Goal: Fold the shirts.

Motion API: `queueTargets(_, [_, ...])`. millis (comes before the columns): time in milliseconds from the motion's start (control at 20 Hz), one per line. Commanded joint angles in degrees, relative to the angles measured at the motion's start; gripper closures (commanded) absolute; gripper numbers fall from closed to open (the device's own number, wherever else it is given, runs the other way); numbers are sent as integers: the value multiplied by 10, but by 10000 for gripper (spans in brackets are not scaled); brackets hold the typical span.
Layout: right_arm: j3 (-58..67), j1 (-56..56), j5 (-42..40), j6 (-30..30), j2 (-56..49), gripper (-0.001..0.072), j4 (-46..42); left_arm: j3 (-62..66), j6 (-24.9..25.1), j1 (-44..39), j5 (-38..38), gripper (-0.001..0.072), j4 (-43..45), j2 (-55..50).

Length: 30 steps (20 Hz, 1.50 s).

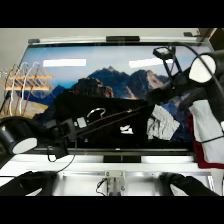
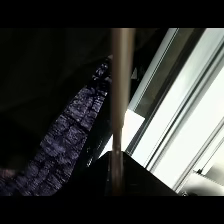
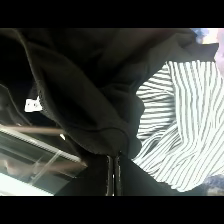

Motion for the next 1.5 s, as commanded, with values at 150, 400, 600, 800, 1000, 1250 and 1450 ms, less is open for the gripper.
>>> queueTargets(150, [2, 0, -1, -41, 6, 648, 31, 4, 44, -16, 1, 666, -45, -14])
queueTargets(400, [63, 0, 1, -61, 6, 649, 71, 4, 26, -21, 47, 666, -45, -83])
queueTargets(600, [80, 0, 31, -59, 6, 649, 98, 35, -38, 34, 78, 666, -46, -95])
queueTargets(800, [80, 0, 32, -61, 6, 649, 100, 74, -33, 112, -10, 666, -46, -80])
queueTargets(1000, [80, 0, 12, -66, 6, 649, 127, 73, -28, 124, -21, 666, -64, -85])
queueTargets(1250, [80, 0, -7, -66, 6, 649, 87, 74, -24, 110, -97, 666, -50, -73])
queueTargets(1450, [80, 0, -14, -65, 6, 649, 76, 74, -38, 115, -131, 666, -16, -17])
